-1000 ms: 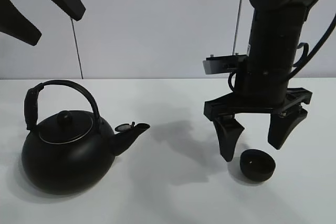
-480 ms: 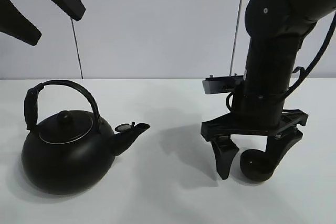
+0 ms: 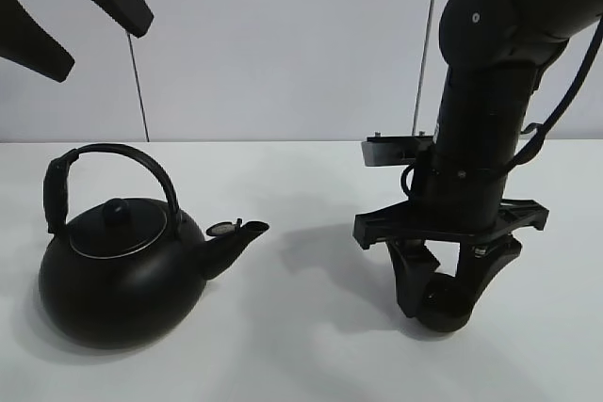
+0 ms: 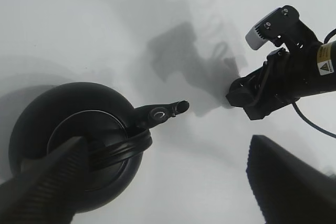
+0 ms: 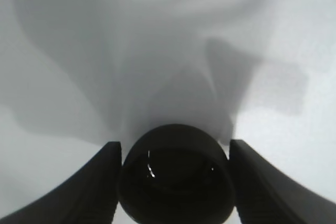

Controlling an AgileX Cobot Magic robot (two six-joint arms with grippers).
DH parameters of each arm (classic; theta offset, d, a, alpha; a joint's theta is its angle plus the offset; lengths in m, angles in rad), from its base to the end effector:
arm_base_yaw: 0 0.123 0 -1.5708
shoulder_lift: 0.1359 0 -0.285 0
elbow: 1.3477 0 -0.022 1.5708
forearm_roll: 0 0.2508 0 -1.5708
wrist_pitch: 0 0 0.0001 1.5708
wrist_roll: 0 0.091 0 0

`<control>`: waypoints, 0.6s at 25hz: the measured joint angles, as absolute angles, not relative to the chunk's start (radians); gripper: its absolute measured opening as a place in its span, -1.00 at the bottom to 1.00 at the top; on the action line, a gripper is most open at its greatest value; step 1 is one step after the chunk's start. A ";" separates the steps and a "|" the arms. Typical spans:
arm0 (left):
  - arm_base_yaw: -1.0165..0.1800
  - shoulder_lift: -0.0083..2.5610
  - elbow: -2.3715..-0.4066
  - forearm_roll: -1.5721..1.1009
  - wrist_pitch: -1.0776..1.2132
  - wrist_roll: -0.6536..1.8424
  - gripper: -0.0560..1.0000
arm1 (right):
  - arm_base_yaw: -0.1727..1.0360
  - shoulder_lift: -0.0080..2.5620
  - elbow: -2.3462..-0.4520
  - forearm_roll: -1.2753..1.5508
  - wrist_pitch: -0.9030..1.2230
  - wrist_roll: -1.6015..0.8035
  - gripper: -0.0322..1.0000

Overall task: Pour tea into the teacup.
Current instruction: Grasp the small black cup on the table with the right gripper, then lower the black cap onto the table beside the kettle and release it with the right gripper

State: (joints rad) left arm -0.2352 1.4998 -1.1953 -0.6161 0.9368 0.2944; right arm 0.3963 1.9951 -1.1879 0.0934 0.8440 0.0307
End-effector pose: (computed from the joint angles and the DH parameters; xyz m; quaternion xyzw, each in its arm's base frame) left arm 0.2894 -0.1130 0.3047 0.1232 0.9326 -0.2702 0.2052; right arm 0.3252 0.1430 0.1248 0.1512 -0.9879 -0.0349 0.0041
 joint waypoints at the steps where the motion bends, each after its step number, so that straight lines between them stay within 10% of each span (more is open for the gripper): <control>1: -0.235 1.500 -1.195 -0.616 0.937 0.294 0.23 | 0.396 1.992 -1.188 0.093 0.848 0.031 -0.16; 15: -0.235 1.500 -1.195 -0.616 0.937 0.294 0.23 | 0.447 1.816 -1.189 0.159 0.886 0.030 -0.16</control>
State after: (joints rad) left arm -0.2352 1.4998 -1.1953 -0.6161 0.9368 0.2944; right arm 0.4471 1.8156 -1.1894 0.1595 0.8857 0.0298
